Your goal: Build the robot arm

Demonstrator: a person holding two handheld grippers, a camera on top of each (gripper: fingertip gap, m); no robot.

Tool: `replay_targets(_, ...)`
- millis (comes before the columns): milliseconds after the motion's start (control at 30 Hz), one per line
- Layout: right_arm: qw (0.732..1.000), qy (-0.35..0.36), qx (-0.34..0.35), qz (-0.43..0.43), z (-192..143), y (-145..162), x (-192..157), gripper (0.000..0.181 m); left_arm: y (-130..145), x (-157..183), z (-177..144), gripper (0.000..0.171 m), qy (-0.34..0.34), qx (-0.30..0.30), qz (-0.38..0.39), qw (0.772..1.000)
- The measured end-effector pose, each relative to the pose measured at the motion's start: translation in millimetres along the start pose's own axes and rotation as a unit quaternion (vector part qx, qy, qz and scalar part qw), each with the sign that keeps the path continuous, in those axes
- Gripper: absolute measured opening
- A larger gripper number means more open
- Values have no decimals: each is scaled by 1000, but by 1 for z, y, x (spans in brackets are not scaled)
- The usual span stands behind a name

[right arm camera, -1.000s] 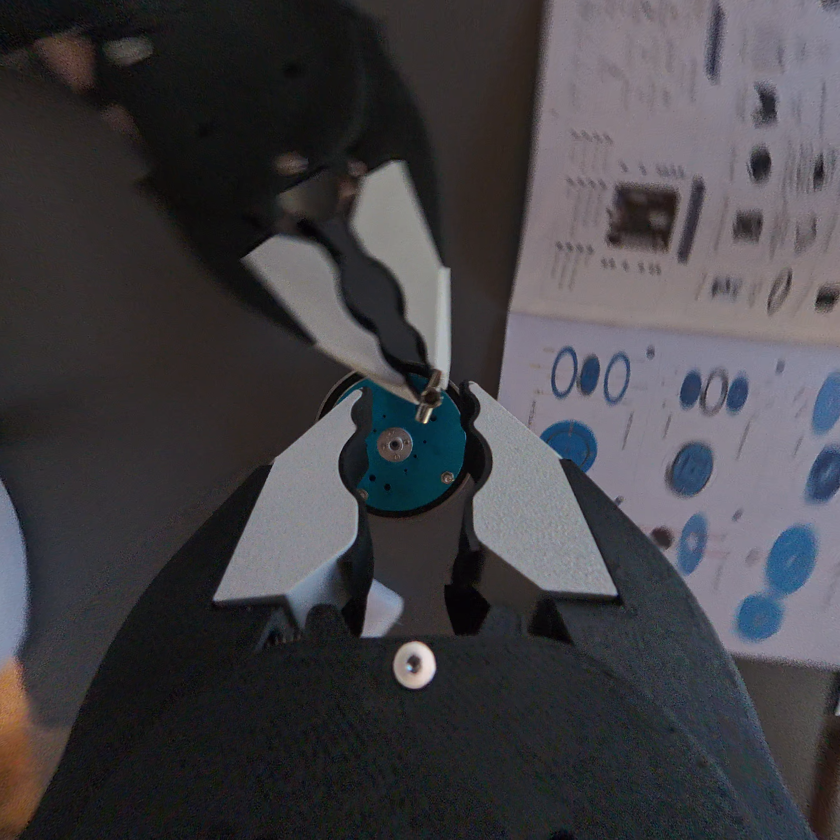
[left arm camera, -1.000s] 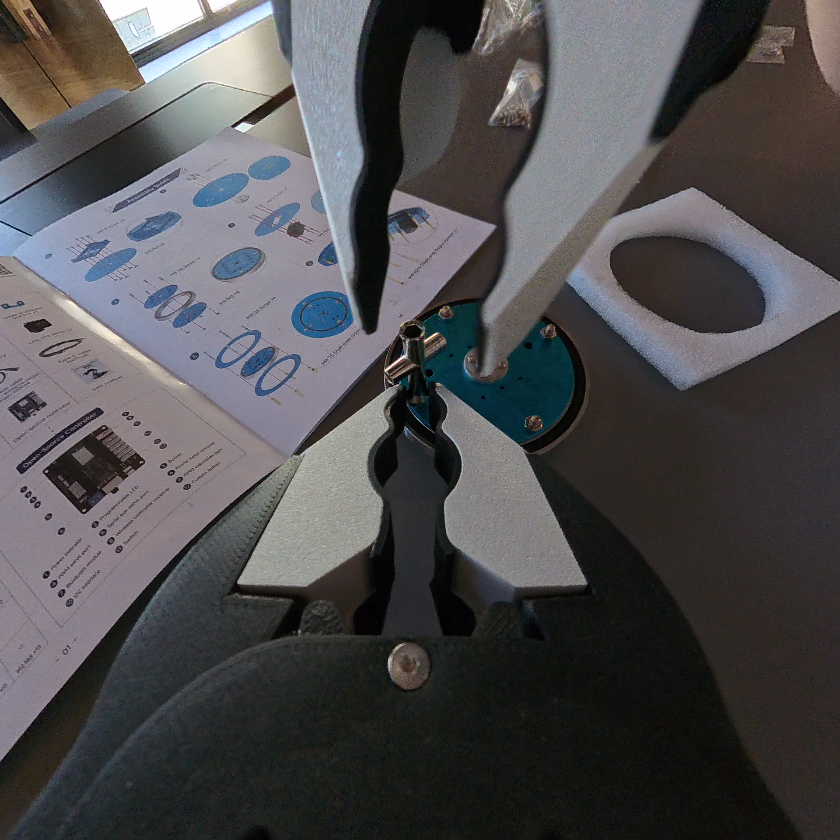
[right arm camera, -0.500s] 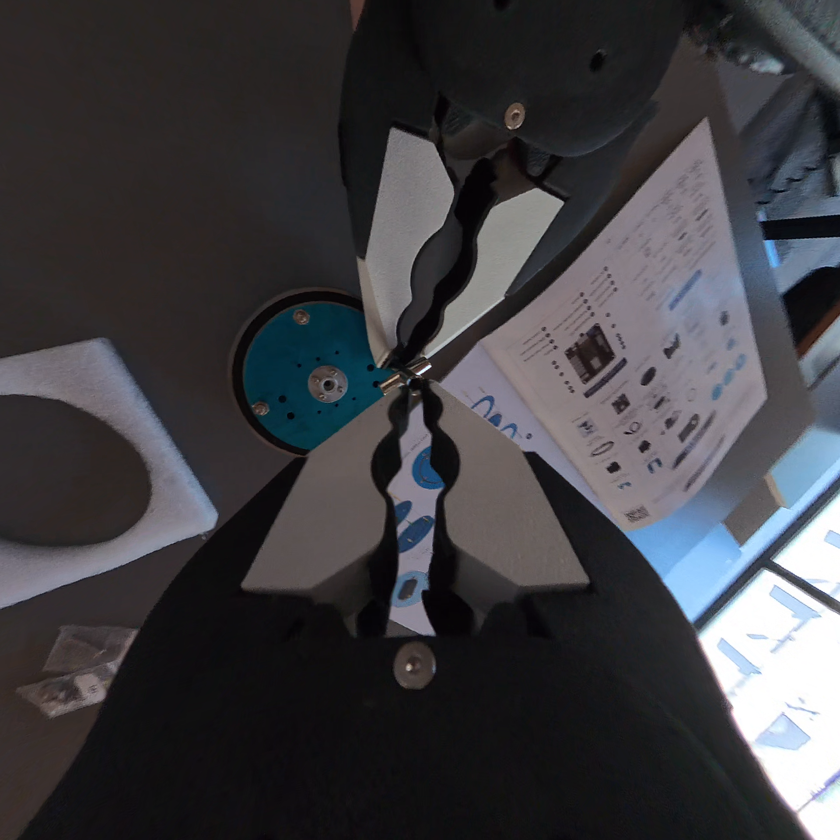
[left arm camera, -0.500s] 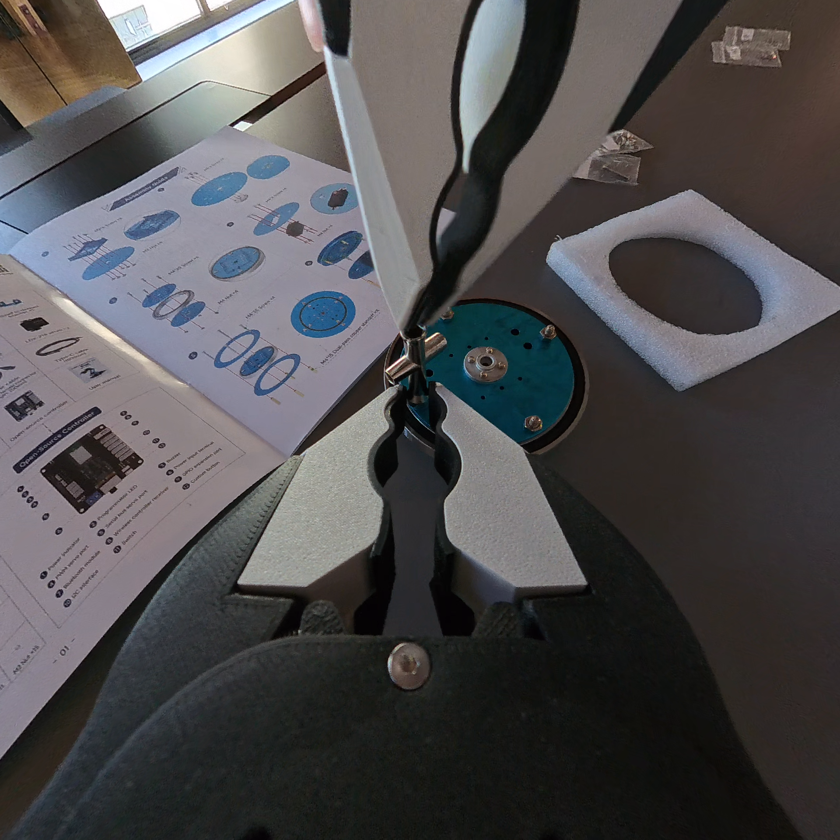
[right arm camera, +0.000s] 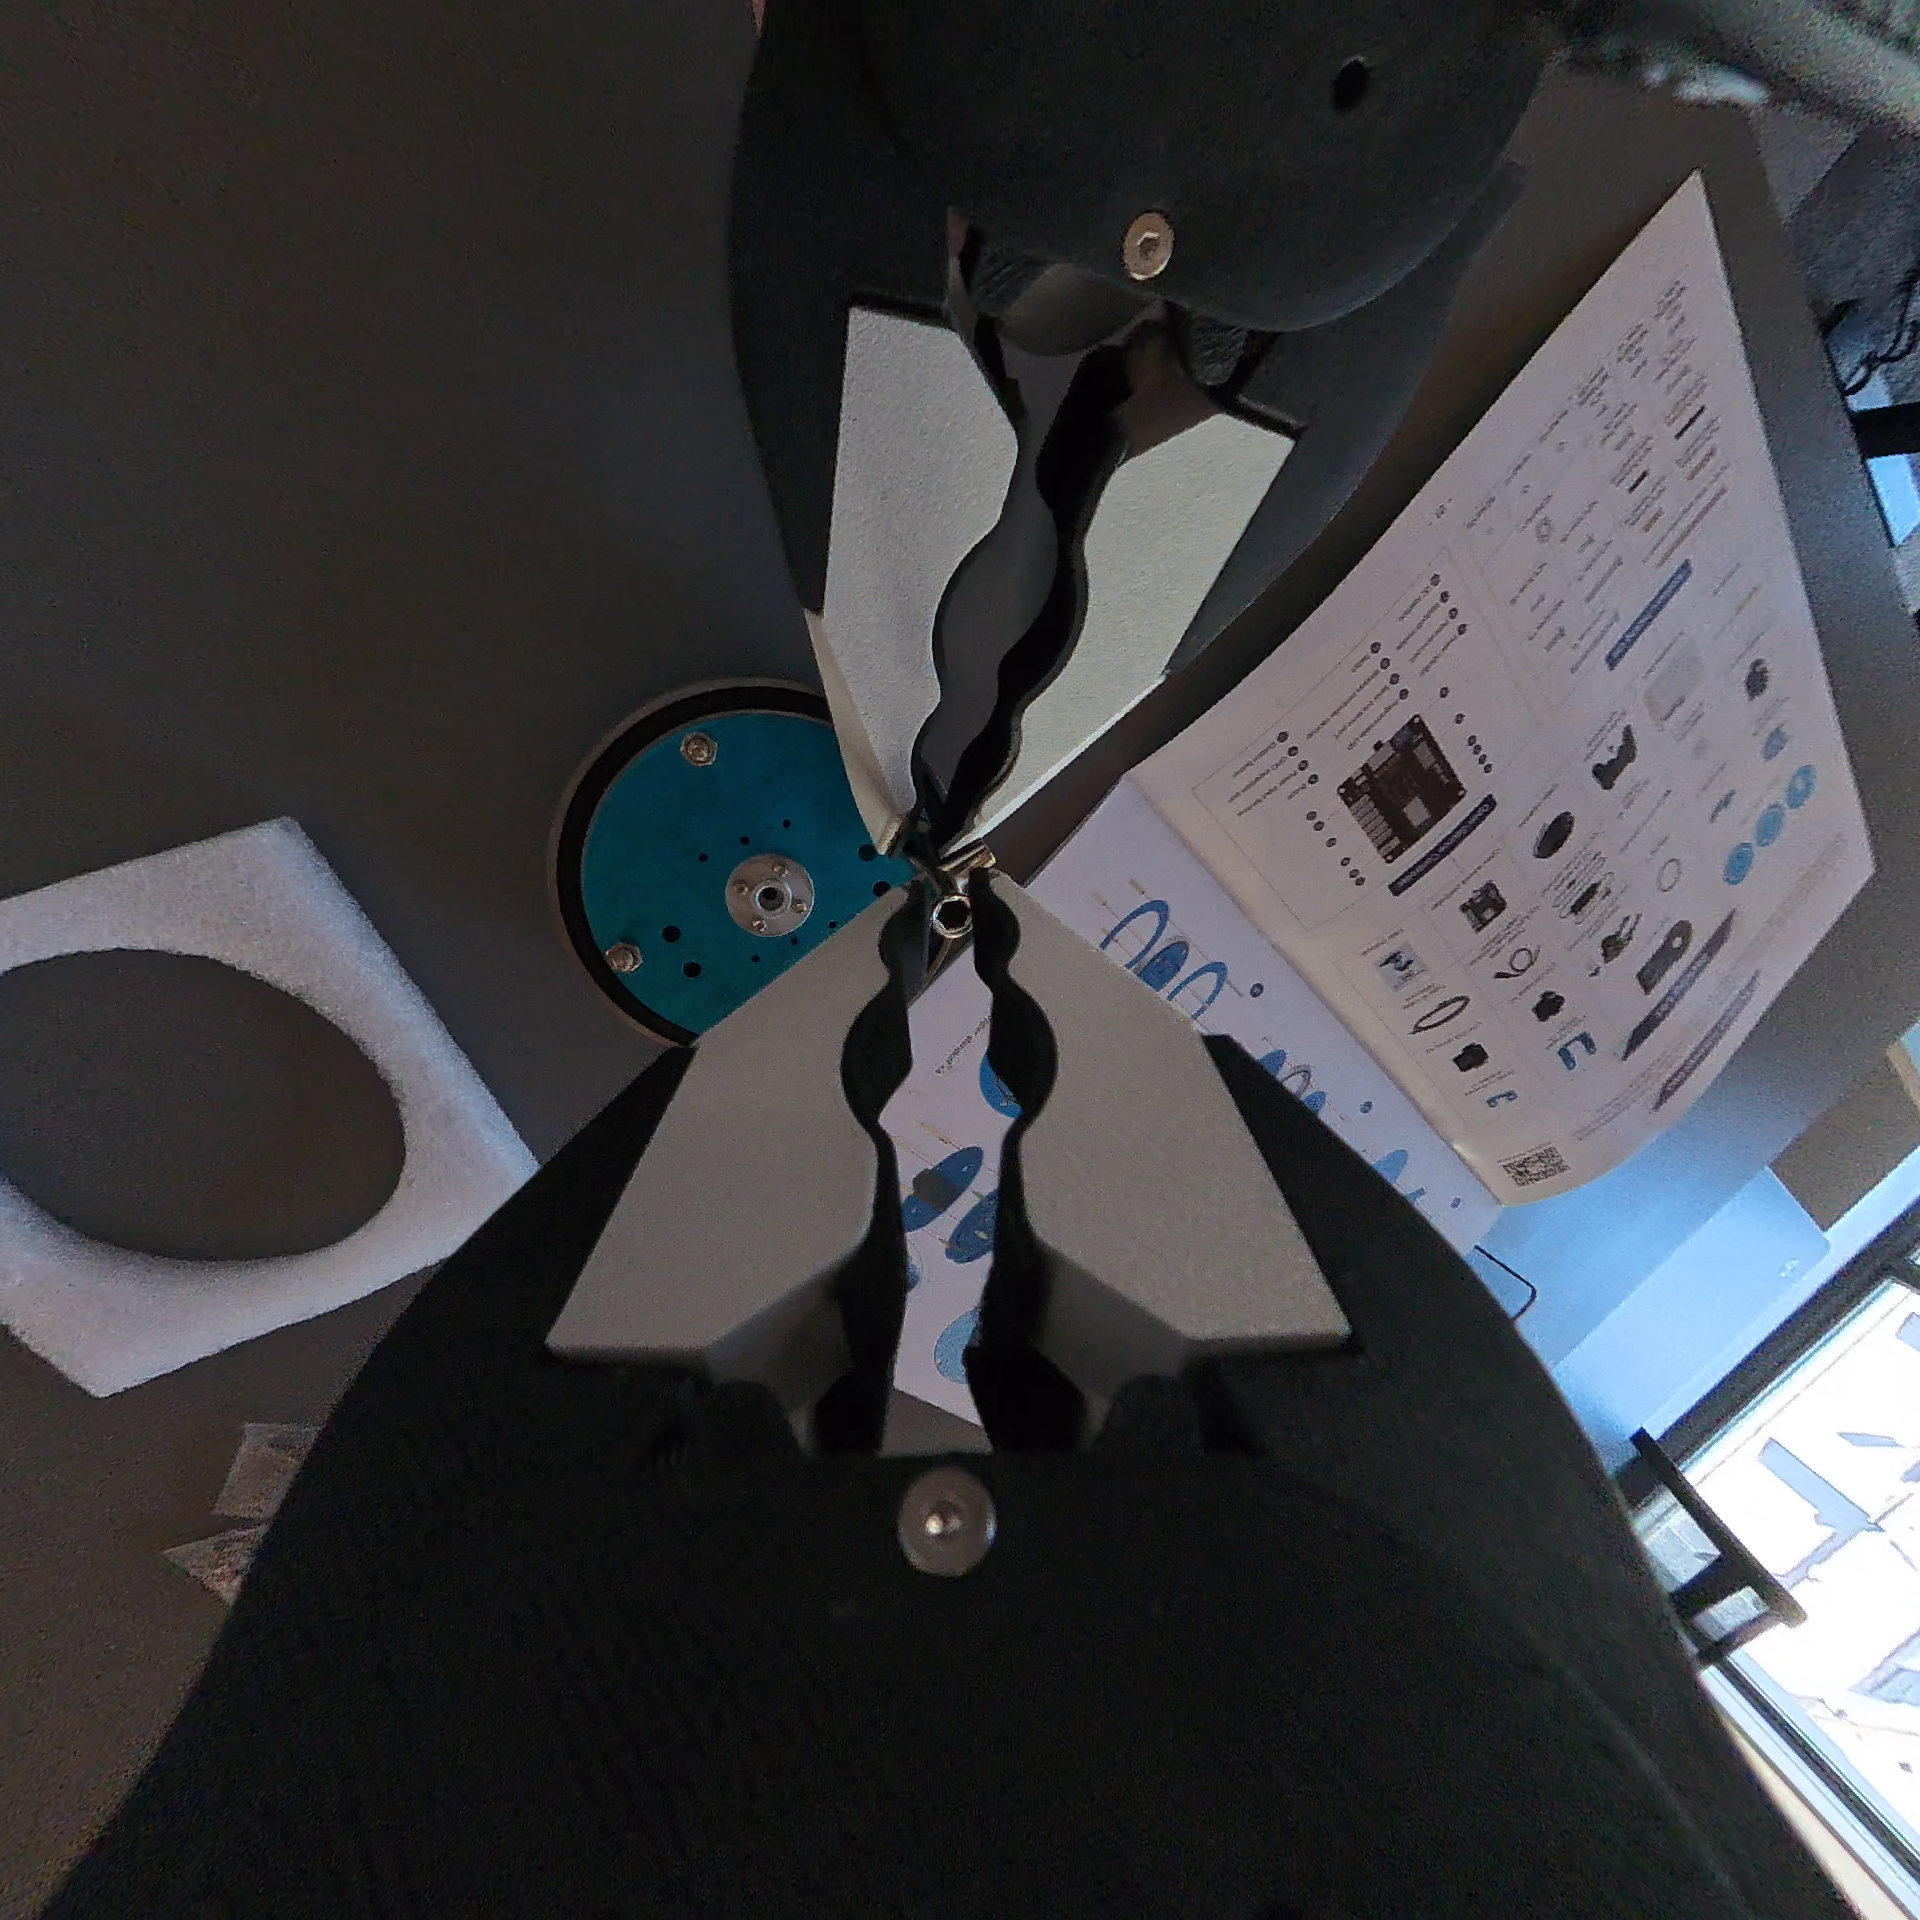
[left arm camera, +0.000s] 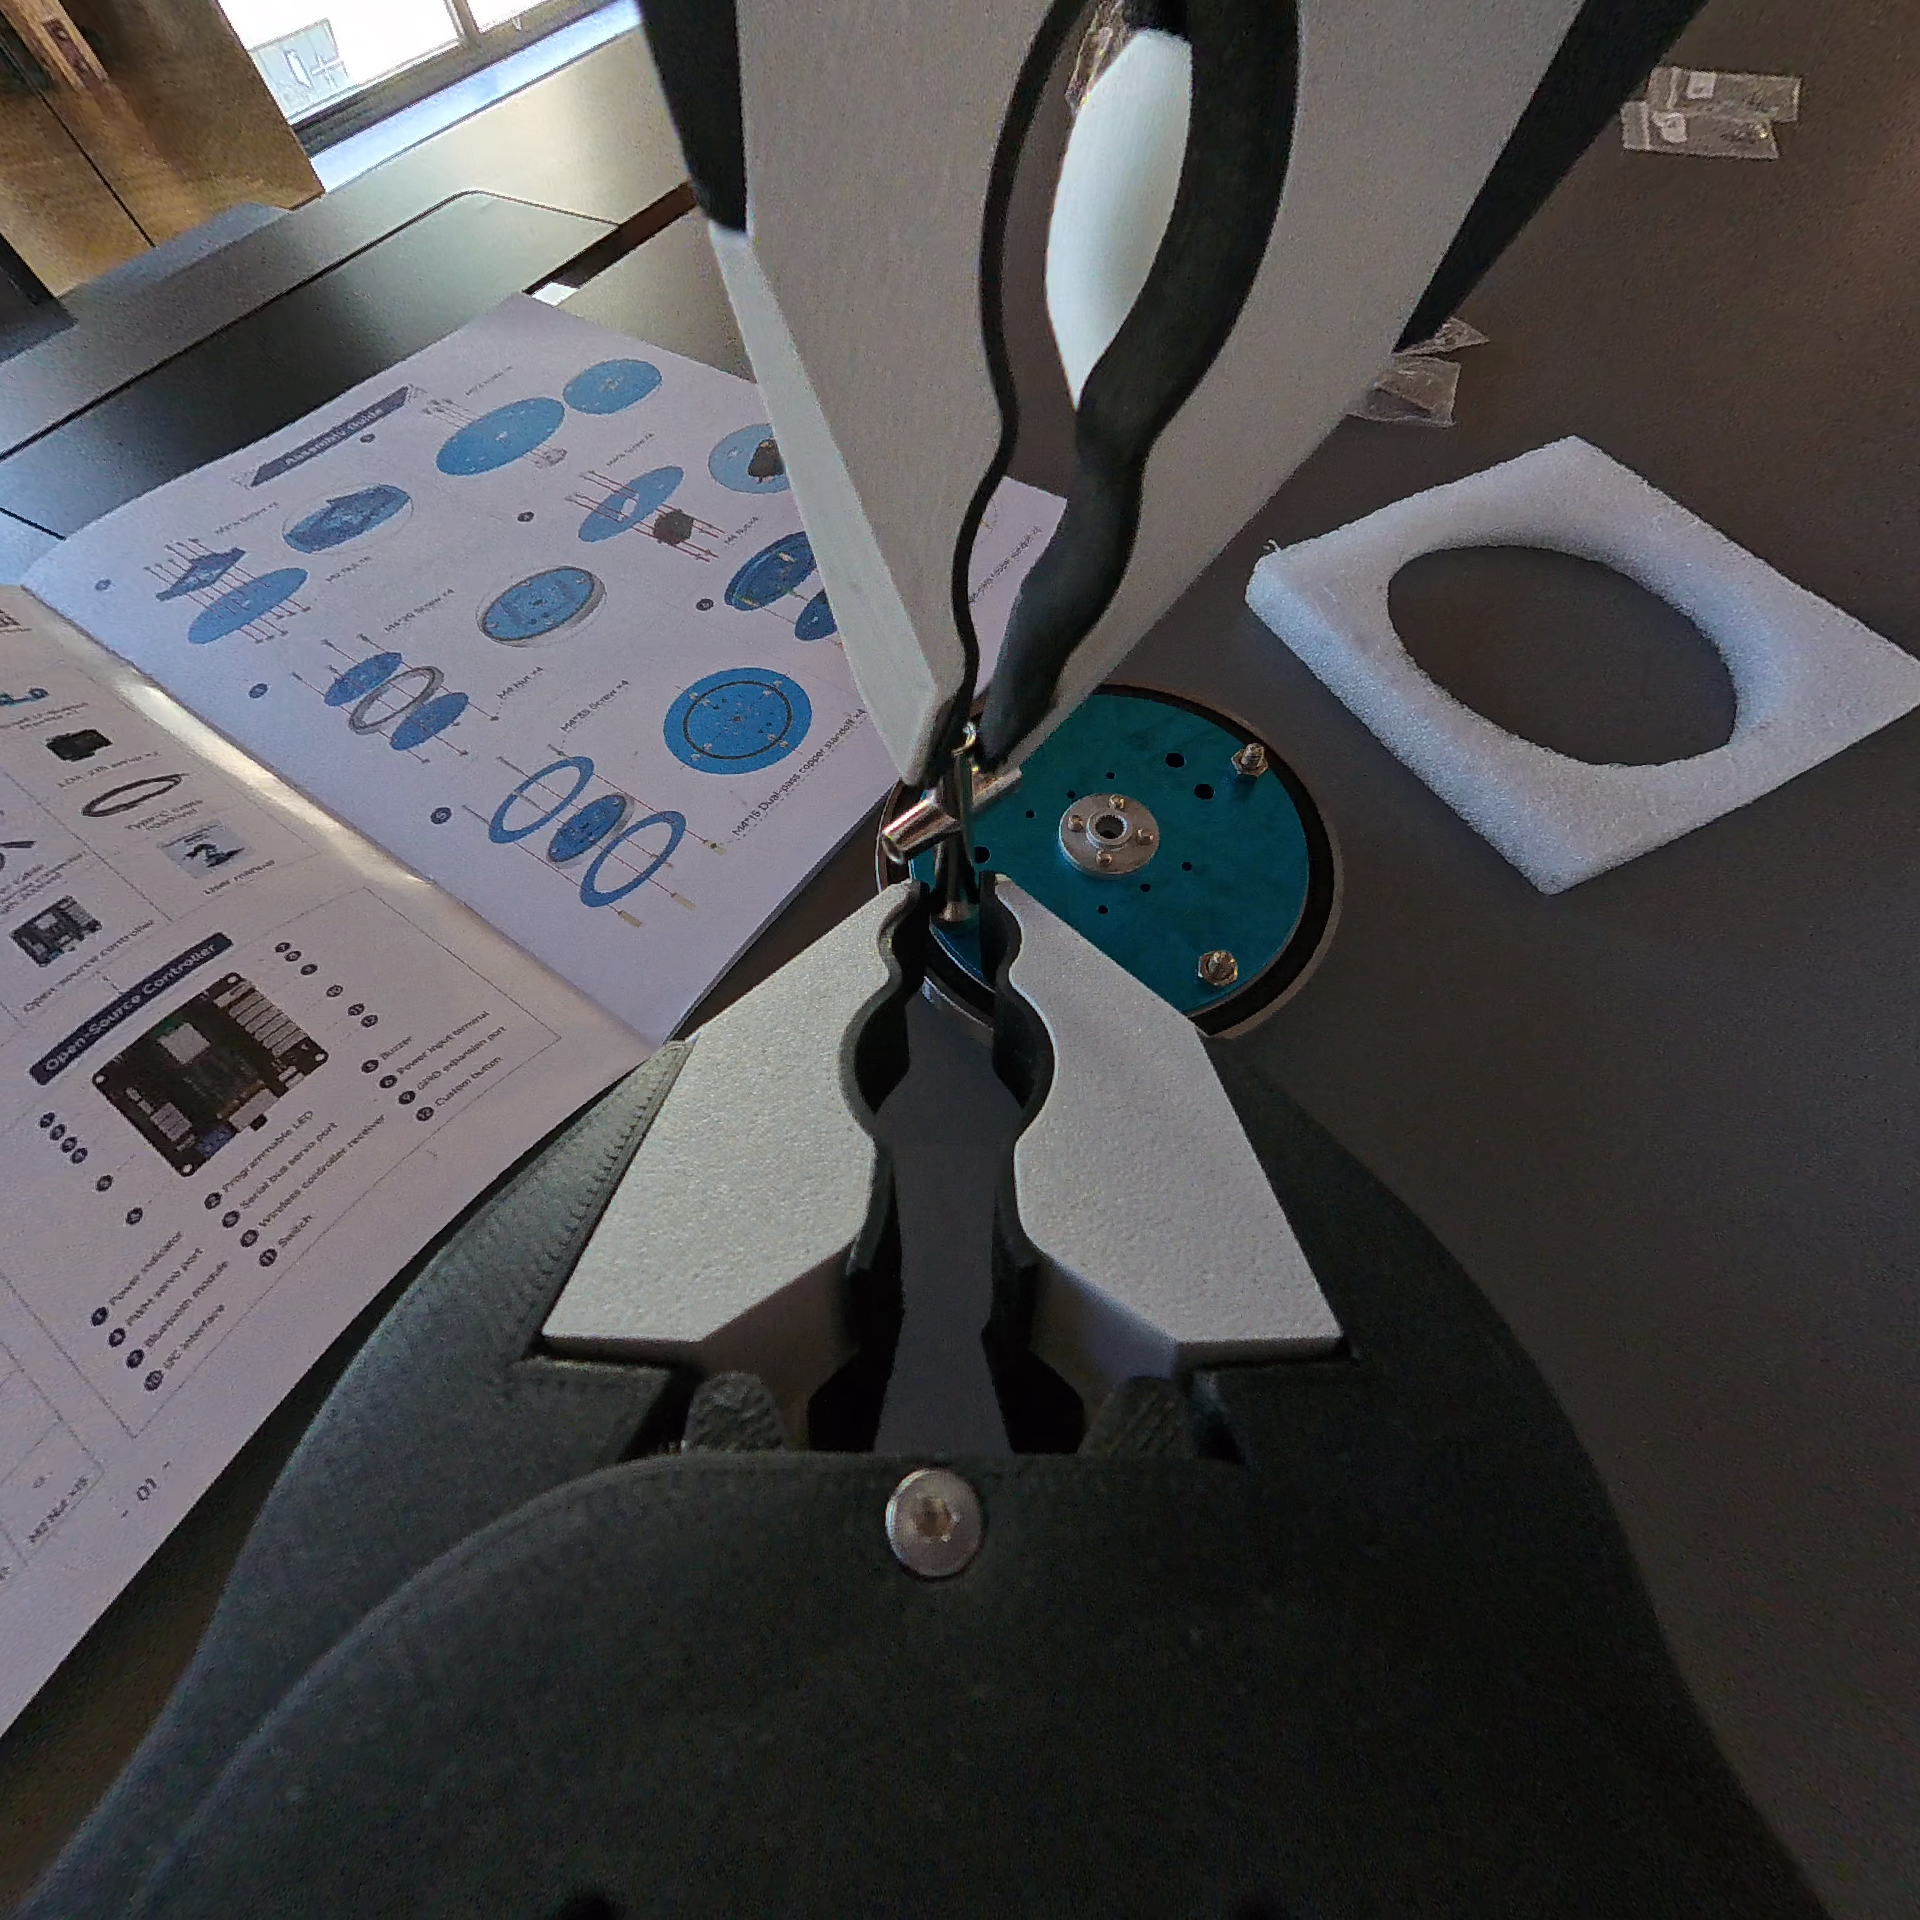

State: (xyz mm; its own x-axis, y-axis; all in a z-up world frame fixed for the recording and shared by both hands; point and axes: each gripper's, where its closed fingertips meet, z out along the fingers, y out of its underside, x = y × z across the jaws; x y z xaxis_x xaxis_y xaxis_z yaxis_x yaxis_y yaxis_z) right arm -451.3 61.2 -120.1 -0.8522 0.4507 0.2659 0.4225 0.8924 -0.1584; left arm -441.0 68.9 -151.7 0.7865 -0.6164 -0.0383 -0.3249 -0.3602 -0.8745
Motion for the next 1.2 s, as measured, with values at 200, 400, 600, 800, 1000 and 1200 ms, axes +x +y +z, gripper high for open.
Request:
replay_targets(200, 1000, -3, -7, 9, 0, 2, 1, 9, 0, 0, 0, 9, 0, 0, 1, 1000)
replay_targets(400, 1000, -11, -6, 16, 2, 3, 0, 8, 0, 0, 0, 8, 1, -1, 1, 1000)
replay_targets(600, 1000, -9, -5, 23, 2, 1, 1, 8, 0, 0, 0, 9, 3, -2, -2, 1000)
replay_targets(800, 993, -18, -9, 113, 2, 2, 2, 7, 0, -4, -9, 9, 15, 1, -7, 1000)
replay_targets(1000, 978, -11, -15, 208, 3, 4, 4, 8, 4, -3, -26, 17, 41, -9, 9, 999)
replay_targets(1200, 964, 11, -42, 261, 2, 5, 2, 8, -14, -1, -15, 41, -1, 27, -25, 999)
